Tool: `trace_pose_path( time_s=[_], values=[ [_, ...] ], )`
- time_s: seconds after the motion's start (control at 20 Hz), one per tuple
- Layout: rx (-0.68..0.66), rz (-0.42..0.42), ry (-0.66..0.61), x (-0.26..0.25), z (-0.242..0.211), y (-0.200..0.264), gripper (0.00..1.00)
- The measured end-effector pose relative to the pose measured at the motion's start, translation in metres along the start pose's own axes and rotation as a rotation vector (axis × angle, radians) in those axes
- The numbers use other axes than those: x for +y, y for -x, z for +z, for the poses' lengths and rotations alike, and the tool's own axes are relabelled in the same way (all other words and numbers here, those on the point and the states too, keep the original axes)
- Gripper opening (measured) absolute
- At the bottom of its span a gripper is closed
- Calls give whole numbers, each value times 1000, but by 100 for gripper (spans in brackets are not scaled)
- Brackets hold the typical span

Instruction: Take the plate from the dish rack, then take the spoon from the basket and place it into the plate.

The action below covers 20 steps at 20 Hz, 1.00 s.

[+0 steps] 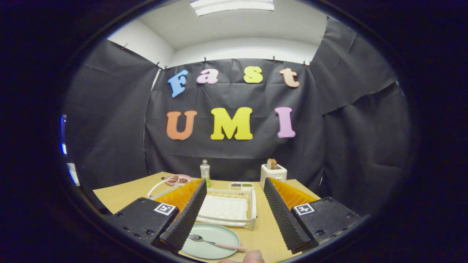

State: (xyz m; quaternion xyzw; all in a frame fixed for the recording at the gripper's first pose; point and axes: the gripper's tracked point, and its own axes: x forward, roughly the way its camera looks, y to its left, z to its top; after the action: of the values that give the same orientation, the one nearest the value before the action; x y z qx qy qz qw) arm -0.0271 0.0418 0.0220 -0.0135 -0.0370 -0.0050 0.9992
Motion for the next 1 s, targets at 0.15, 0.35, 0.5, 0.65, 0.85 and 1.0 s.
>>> trace_pose_path(
  time_s=[0.15,0.35,0.5,0.65,0.85,1.0],
  values=[
    [-5,6,-2,9,-1,1,100],
    [-1,-6,7,10,-4,1,100],
    [-11,-15,-4,9,-6,1,100],
    [-17,-22,9,8,-8,2,100],
    [-13,-33,-1,5,-8,0,100],
    [-12,-45,0,2,-9,-2,100]
  ],
)
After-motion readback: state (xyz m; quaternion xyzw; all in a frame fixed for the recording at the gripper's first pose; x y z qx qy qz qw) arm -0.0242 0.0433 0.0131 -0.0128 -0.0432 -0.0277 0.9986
